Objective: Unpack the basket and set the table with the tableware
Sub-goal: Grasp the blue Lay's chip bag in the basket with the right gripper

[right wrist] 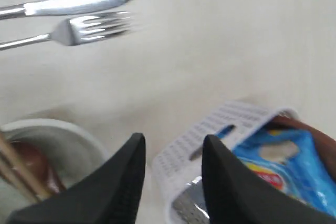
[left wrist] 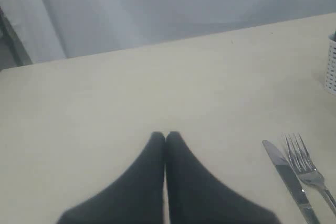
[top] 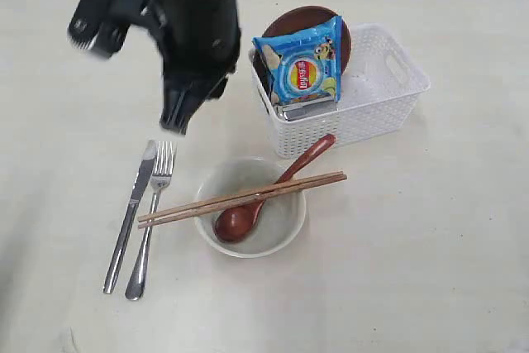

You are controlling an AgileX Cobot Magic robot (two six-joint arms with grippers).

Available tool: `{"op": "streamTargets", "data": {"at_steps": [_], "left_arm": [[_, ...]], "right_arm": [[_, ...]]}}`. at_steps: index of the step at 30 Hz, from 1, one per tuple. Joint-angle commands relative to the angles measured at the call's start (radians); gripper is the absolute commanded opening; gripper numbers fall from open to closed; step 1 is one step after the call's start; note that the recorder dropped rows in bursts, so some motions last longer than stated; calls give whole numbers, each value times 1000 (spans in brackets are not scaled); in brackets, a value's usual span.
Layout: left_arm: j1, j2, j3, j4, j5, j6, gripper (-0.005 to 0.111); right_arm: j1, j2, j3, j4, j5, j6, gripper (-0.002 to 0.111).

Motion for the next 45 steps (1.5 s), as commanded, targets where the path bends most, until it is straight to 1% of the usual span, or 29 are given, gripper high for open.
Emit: {"op": "streamTargets", "data": {"at_steps": [1, 2, 5, 8, 10, 15, 20, 24, 31, 32, 34, 40, 41, 45], "left_arm": [[-2, -6, 3, -5, 2, -6, 0], [-2, -6, 3, -5, 2, -6, 0], [-2, -6, 3, -5, 2, -6, 0], [-2, -6, 3, -5, 2, -6, 0], [-2, -6, 3, -5, 2, -6, 0], [-2, -6, 3, -5, 2, -6, 0], [-2, -6, 3, -5, 2, -6, 0], [-2, -6, 3, -5, 2, -6, 0], [-2, -6, 3, -5, 2, -6, 0], [-2, -6, 3, -5, 2, -6, 0], [-2, -6, 3, -5, 2, -6, 0], [-2, -6, 3, -5, 2, -6, 0], [-2, -6, 3, -5, 2, -6, 0], [-2, -6, 3, -5, 2, -6, 0]], "right_arm": [[-150, -42, -4, -14, -24, 32, 36], [-181, -42, -4, -7, -33, 2, 36], [-253, -29, -2, 55, -52, -209, 36], [-293, 1, -2, 69, -88, -321, 44], [-307, 19, -2, 67, -117, -360, 48], [-308, 77, -2, 36, -192, -384, 49], [-308, 126, -2, 24, -185, -468, 49], [-308, 142, -2, -36, -185, -473, 49], [-308, 154, -2, -61, -183, -473, 49], [-308, 154, -2, -56, -181, -473, 47], [-308, 158, -2, -54, -179, -473, 38], [-308, 162, -2, -54, -147, -473, 2], [-308, 162, -2, -54, -140, -473, 0], [-308, 159, -2, -56, -99, -473, 0]]}}
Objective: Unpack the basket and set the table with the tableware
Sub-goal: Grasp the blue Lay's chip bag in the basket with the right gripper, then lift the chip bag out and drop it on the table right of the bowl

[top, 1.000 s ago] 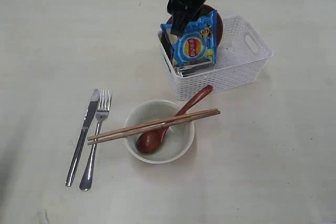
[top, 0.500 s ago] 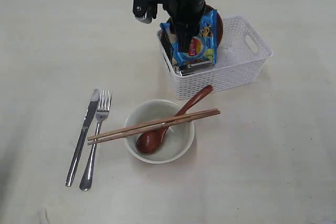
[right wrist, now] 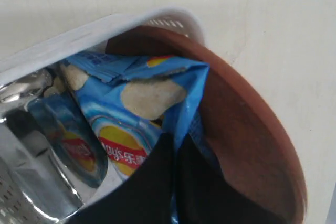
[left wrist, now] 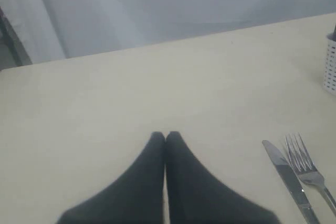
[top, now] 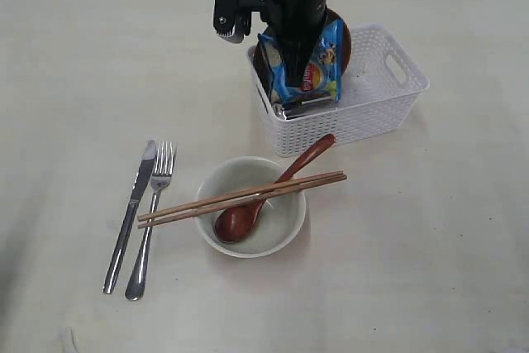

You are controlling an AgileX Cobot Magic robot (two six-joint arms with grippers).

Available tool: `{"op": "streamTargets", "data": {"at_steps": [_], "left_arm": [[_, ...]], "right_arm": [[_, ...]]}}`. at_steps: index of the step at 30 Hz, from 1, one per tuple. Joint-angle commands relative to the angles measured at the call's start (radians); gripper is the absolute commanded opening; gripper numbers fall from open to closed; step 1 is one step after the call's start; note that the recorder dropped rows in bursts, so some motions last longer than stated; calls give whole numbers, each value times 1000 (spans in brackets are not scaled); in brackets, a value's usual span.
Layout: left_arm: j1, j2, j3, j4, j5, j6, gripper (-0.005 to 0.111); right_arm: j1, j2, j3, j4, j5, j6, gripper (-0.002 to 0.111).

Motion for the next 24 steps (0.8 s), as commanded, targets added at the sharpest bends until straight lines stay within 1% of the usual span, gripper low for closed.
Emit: {"op": "streamTargets", "data": {"at_steps": [1, 14, 24], "left_arm": [[-2, -6, 3, -5, 2, -6, 0], [-2, -6, 3, -5, 2, -6, 0], [-2, -6, 3, -5, 2, -6, 0]], "right_arm": [[-7, -5, 0, -7, 48, -8, 0], [-7, -160, 0, -13, 62, 73, 0], [5, -305, 0, 7, 84, 187, 0]]}}
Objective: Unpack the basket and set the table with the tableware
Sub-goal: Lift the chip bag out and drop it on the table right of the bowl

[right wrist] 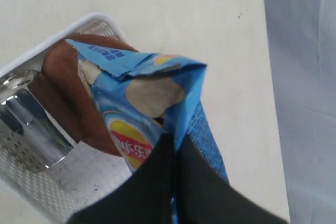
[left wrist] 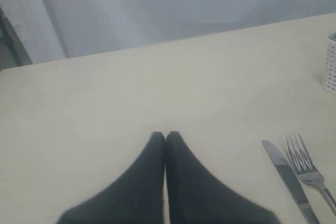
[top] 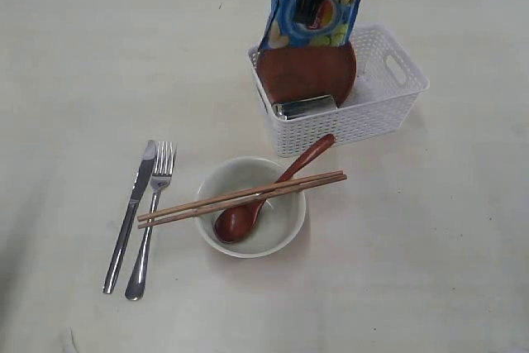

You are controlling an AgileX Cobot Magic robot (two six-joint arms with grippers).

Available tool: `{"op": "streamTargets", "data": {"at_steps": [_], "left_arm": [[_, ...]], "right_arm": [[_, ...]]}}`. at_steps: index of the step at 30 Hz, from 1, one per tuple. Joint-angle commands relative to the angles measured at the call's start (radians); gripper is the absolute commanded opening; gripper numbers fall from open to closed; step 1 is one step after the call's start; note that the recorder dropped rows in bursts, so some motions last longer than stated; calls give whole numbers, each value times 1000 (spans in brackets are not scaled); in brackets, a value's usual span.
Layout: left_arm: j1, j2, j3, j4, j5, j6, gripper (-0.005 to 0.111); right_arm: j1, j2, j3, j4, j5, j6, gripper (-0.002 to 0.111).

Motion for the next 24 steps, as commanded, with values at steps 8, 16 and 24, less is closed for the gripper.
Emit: {"op": "streamTargets", "data": {"at_steps": [8, 16, 24], "left_arm": [[-2, -6, 3, -5, 2, -6, 0], [-2, -6, 3, -5, 2, -6, 0], [-2, -6, 3, -5, 2, -6, 0]], "right_arm": [[5, -133, 0, 6, 162, 166, 0], [5, -158, 23, 29, 221, 348, 0], [-78, -158, 107, -1, 221, 529, 0]]}}
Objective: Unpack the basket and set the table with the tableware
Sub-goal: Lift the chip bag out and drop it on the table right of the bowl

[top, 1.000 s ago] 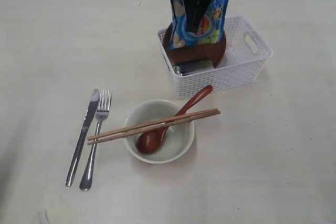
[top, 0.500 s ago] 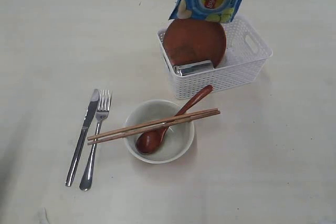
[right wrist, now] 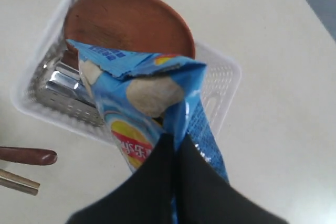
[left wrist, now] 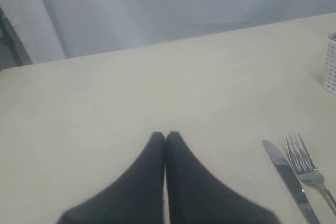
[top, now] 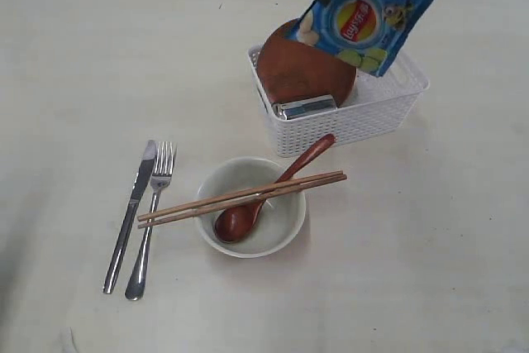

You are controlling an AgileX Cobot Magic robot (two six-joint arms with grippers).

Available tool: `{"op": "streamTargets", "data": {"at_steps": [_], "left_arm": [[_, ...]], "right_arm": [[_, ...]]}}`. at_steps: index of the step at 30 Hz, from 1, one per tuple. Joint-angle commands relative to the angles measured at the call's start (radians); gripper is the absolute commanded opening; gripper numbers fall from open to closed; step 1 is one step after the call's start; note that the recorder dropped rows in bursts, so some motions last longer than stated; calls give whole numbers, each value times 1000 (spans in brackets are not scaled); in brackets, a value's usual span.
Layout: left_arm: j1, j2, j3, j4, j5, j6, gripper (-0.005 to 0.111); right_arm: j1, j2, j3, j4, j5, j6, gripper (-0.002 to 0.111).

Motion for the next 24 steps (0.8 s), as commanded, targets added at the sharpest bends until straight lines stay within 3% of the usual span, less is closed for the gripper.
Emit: {"op": "streamTargets", "data": {"at_steps": [1, 11, 19, 24], "left_arm": [[-2, -6, 3, -5, 2, -6, 0], [-2, -6, 3, -1, 2, -6, 0], [-2, -6, 3, 11, 2, -6, 0], [-2, -6, 3, 11, 2, -6, 0]], "right_arm": [[-67, -10, 34, -21, 27, 64, 0], [-212, -189, 262, 151, 27, 65, 0], [-214, -247, 550, 287, 27, 31, 0], [-214, -227, 710, 321, -232, 47, 0]]}}
